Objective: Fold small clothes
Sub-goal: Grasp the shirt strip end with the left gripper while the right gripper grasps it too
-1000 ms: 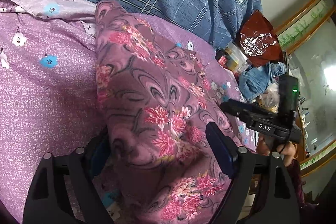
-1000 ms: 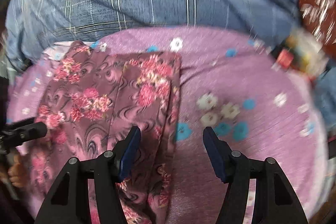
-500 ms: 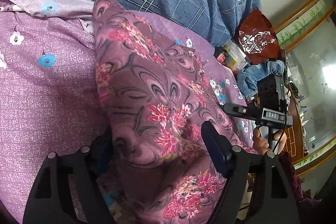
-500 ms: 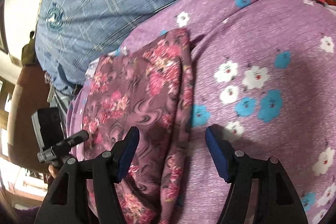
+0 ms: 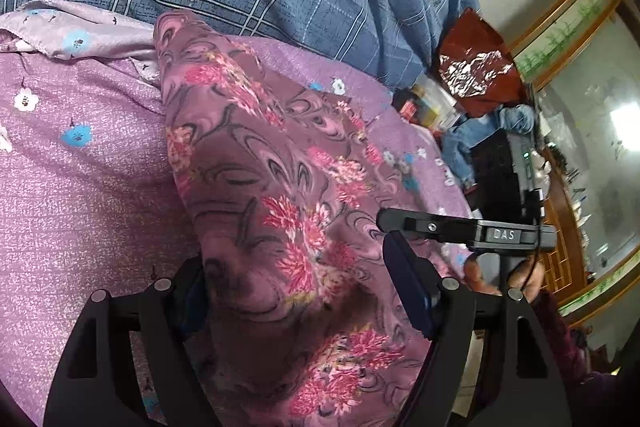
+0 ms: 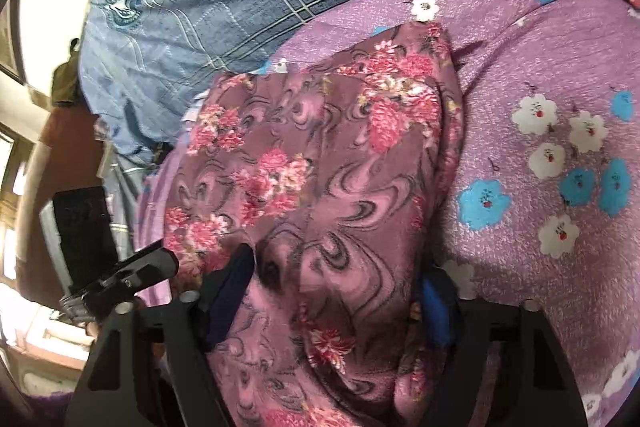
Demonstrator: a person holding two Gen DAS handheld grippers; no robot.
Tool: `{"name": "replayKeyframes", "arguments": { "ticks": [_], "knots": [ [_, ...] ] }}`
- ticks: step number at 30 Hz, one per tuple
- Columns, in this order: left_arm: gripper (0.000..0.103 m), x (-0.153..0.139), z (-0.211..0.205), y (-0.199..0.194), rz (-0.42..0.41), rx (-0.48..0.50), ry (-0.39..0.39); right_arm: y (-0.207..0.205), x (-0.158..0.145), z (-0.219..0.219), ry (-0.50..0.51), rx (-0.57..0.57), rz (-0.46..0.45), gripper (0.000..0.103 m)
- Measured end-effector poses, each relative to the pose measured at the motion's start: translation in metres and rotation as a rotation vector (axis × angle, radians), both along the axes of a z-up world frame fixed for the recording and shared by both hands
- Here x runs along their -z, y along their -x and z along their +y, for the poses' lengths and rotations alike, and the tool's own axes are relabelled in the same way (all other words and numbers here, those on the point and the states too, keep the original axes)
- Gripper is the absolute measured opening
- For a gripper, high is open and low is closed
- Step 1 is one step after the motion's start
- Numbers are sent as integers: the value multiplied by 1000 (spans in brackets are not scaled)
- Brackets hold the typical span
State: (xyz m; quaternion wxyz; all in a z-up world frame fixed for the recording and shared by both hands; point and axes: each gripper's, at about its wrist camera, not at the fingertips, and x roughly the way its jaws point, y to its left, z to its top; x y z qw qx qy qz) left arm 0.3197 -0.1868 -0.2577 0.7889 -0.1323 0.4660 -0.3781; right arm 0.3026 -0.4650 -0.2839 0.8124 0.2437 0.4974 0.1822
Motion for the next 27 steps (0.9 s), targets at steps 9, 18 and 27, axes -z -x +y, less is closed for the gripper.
{"name": "replayKeyframes", "arguments": {
  "ticks": [9,18,27],
  "knots": [
    [26,-1,10,2,-11,-61,-35,13,-13,8,117,141,-11,34],
    [24,-30,20,20,-45,-33,8,38,-59,22,172,207,-82,27],
    [23,-56,43,42,-74,-10,24,64,-97,53,190,207,-141,24]
  ]
}}
